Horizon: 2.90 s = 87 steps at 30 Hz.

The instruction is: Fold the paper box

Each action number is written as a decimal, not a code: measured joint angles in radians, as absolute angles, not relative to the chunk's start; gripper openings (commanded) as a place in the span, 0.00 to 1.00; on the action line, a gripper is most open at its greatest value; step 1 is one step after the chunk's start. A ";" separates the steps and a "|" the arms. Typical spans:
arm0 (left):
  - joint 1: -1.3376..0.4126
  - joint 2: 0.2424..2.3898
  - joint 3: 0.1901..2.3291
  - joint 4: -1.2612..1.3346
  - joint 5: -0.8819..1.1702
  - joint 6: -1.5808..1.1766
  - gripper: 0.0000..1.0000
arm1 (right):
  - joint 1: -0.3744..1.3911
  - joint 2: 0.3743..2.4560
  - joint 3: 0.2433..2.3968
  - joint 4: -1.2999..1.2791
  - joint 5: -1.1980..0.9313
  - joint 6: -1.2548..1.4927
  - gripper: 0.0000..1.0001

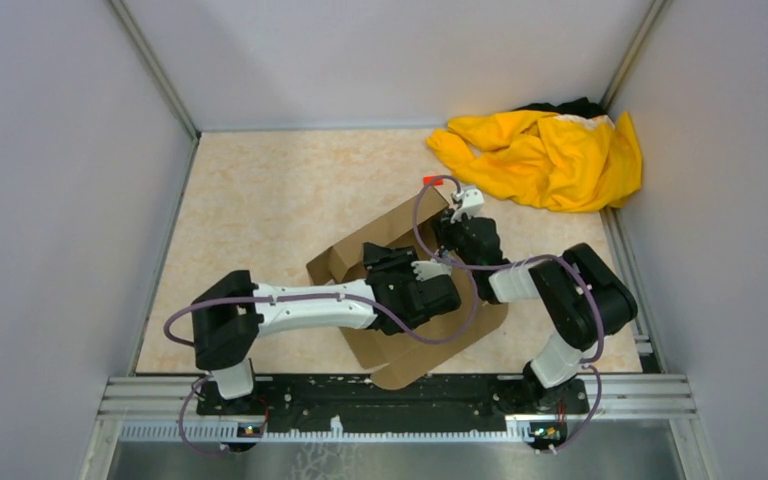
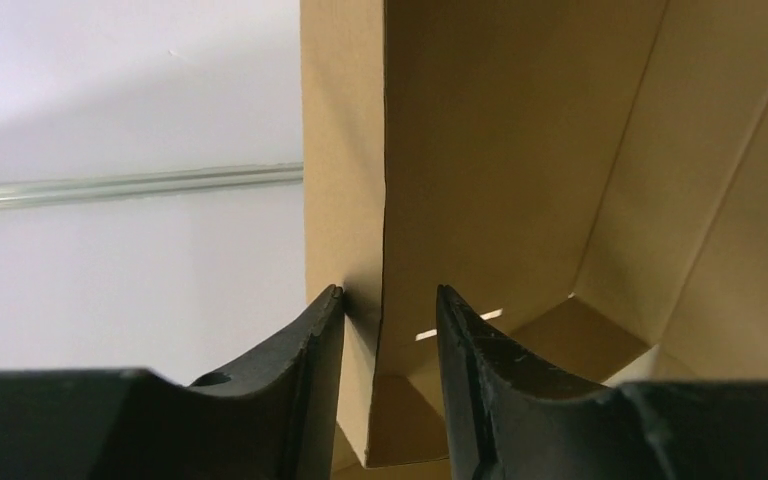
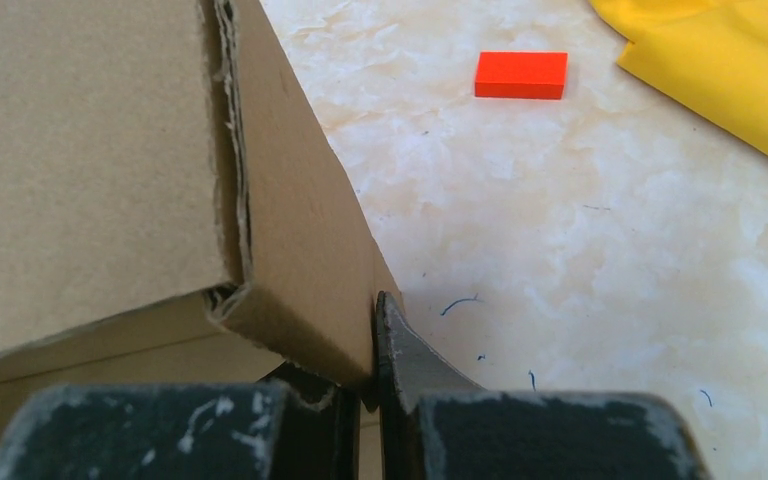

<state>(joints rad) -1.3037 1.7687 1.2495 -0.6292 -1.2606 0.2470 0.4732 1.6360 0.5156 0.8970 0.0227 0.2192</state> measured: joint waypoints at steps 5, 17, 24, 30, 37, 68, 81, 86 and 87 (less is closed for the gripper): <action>-1.287 1.775 1.333 -0.657 -1.202 0.190 0.50 | 0.482 1.634 0.515 0.892 0.070 0.244 0.00; -1.146 1.379 1.282 -0.664 -1.162 -0.082 0.60 | 0.488 1.616 0.535 0.821 0.139 0.278 0.00; -1.013 1.150 1.115 -0.593 -1.157 -0.195 0.62 | 0.492 1.612 0.559 0.776 0.150 0.255 0.00; -0.914 1.021 0.979 -0.509 -1.134 -0.247 0.63 | 0.495 1.611 0.571 0.754 0.154 0.236 0.00; -0.859 0.947 0.820 -0.405 -1.135 -0.285 0.62 | 0.495 1.611 0.571 0.753 0.151 0.228 0.00; -0.619 0.936 0.572 0.054 -0.709 -0.204 0.60 | 0.420 1.711 0.635 0.817 -0.061 0.246 0.00; -0.613 1.038 0.572 0.091 -0.574 -0.212 0.58 | 0.409 1.739 0.659 0.825 -0.099 0.265 0.00; -0.612 1.050 0.576 0.091 -0.554 -0.212 0.58 | 0.409 1.748 0.674 0.817 -0.105 0.266 0.00; -0.612 1.054 0.579 0.091 -0.551 -0.213 0.58 | 0.409 1.748 0.675 0.814 -0.105 0.267 0.00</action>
<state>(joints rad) -0.6125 1.0538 0.5785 0.0910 -0.5514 -0.2127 0.4091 1.7481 0.6754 0.8143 -0.1051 0.2668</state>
